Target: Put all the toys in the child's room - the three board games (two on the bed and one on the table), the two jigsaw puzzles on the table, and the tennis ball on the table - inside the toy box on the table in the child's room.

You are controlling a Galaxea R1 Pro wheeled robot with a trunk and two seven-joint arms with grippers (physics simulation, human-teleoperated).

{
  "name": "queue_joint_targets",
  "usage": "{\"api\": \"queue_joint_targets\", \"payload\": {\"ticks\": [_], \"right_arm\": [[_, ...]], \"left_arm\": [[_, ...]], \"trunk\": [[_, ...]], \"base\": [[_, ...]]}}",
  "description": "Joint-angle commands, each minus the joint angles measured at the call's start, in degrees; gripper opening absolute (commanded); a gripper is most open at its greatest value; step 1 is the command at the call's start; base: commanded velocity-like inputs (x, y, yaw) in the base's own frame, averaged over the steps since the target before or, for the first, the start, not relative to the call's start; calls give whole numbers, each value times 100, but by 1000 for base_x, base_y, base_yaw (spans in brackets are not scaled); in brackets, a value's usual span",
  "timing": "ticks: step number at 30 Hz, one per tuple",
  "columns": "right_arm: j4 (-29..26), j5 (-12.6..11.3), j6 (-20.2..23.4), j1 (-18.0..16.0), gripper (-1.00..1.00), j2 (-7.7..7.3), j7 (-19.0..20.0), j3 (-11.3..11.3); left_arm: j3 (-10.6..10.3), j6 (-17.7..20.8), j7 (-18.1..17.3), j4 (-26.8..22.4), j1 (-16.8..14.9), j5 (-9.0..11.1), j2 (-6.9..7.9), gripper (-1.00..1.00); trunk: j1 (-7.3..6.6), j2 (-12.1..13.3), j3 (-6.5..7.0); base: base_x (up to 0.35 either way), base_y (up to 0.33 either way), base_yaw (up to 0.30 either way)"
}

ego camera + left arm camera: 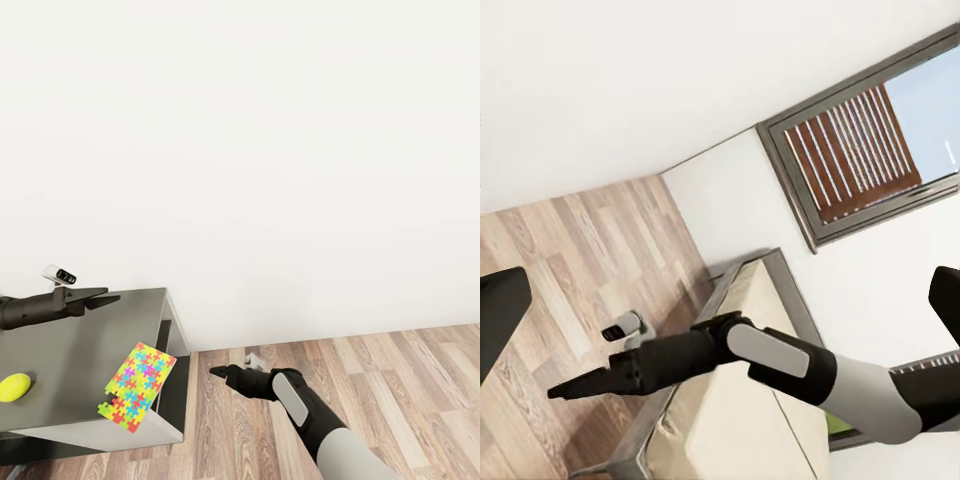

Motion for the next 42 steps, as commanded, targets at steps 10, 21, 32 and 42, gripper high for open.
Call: {"api": "queue_joint_targets", "payload": {"ticks": [10, 21, 32, 42], "right_arm": [[-311, 3, 63, -20, 100, 0, 631, 738], [-358, 2, 16, -17, 100, 0, 832, 928], [-357, -3, -14, -13, 100, 0, 843, 935], [-356, 0, -15, -13, 100, 0, 846, 936]], "left_arm": [[-4, 50, -21, -1, 8, -7, 2, 100], [3, 52, -21, 5, 27, -5, 8, 100], [11, 58, -21, 7, 38, -3, 10, 100], [12, 58, -21, 7, 36, -2, 11, 100]], "trunk": [[1, -5, -6], [1, -5, -6], [1, -5, -6], [1, -5, -6]], "base": [[0, 0, 0], [0, 0, 0], [0, 69, 0], [0, 59, 0]]}}
